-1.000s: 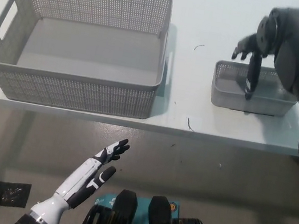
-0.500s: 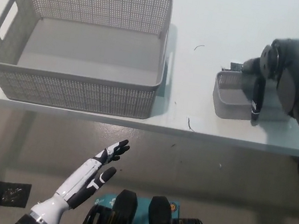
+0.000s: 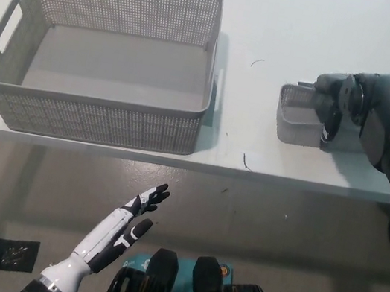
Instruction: Use the right hand to pick up a small rectangular container and put it into a bigger container on the left side
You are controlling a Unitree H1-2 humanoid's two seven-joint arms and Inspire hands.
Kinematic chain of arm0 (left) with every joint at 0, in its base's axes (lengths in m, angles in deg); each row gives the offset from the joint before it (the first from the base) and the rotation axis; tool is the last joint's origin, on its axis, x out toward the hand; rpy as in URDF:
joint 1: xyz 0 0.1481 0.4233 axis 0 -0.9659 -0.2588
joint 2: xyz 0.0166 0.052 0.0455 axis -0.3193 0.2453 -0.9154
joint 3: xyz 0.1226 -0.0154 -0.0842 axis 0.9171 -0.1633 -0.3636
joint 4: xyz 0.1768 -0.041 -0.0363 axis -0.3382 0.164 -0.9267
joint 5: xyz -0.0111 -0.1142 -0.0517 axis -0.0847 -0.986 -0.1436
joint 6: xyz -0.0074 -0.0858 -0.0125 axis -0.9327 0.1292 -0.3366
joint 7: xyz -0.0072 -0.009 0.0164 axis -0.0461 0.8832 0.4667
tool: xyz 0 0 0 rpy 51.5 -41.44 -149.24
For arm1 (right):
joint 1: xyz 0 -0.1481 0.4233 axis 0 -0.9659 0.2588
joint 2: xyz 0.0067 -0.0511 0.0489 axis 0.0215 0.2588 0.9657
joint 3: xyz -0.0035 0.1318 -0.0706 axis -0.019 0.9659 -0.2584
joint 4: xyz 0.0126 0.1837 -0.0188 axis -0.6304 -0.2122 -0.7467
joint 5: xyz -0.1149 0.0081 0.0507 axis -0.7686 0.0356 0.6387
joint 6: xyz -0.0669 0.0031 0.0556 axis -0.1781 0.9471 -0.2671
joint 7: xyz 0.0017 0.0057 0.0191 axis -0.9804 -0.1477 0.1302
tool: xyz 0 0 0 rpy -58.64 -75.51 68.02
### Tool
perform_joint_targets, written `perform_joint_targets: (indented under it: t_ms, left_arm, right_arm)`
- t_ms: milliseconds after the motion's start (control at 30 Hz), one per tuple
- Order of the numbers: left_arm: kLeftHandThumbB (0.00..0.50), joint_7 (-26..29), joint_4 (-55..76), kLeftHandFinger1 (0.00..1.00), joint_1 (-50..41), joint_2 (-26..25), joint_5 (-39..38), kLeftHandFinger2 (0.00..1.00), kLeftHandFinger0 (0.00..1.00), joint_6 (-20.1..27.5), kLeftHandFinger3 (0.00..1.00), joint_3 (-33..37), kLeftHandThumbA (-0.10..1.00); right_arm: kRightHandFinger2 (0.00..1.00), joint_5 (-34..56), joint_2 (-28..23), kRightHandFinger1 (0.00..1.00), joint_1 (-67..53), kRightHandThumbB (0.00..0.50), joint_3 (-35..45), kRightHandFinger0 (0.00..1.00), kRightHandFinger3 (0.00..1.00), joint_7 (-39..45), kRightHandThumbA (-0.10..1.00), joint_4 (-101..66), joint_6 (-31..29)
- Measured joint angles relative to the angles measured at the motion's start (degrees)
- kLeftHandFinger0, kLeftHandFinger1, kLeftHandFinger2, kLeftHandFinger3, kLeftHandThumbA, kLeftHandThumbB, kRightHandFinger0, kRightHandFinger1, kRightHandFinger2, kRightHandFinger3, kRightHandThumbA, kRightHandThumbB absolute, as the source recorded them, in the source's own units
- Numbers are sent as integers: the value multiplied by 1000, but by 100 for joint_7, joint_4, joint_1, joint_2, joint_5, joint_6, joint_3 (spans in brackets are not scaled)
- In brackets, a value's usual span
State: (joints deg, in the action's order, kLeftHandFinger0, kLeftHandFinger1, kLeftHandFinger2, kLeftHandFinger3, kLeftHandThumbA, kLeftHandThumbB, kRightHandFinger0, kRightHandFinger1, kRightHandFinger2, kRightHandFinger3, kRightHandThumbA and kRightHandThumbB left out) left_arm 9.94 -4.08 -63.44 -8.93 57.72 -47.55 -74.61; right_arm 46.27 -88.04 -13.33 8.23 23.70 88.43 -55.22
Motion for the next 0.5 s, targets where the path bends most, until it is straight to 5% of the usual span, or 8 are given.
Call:
perform_joint_targets:
  t_ms: [33,133,200,267,333,400,467,500]
  left_arm:
    - [404,0,-5,1000,0,0,0,1000,1000,0,1000,-1,1000]
    - [400,0,-16,1000,0,0,0,1000,1000,-1,1000,-1,1000]
    - [398,0,-16,1000,0,0,0,1000,1000,-2,1000,-2,1000]
    - [393,0,-16,1000,0,0,-1,1000,1000,-2,1000,-4,1000]
    - [390,0,-16,1000,0,0,0,1000,1000,-3,1000,-5,1000]
    - [384,0,-15,1000,0,0,0,1000,1000,-5,1000,-7,1000]
    - [379,0,-15,1000,0,0,0,1000,1000,-6,1000,-7,1000]
    - [379,0,-15,1000,0,0,0,1000,1000,-6,1000,-8,1000]
  right_arm:
    - [406,0,-10,272,-11,194,11,148,402,-89,-100,0,-14]
    - [375,2,-66,111,-64,175,83,1,237,-437,-100,0,-82]
    - [721,6,-84,244,-81,67,129,0,293,-571,-100,0,-109]
    - [965,10,-106,515,-93,136,210,131,544,-765,-100,0,-182]
    - [999,12,-126,602,-91,146,260,115,873,-918,-100,0,-237]
    - [974,14,-159,602,-81,156,340,104,985,-1150,-100,-6,-325]
    - [700,17,-179,454,-70,189,396,107,837,-1262,-100,-12,-378]
    - [696,21,-207,469,-48,206,457,128,723,-1372,-100,-26,-432]
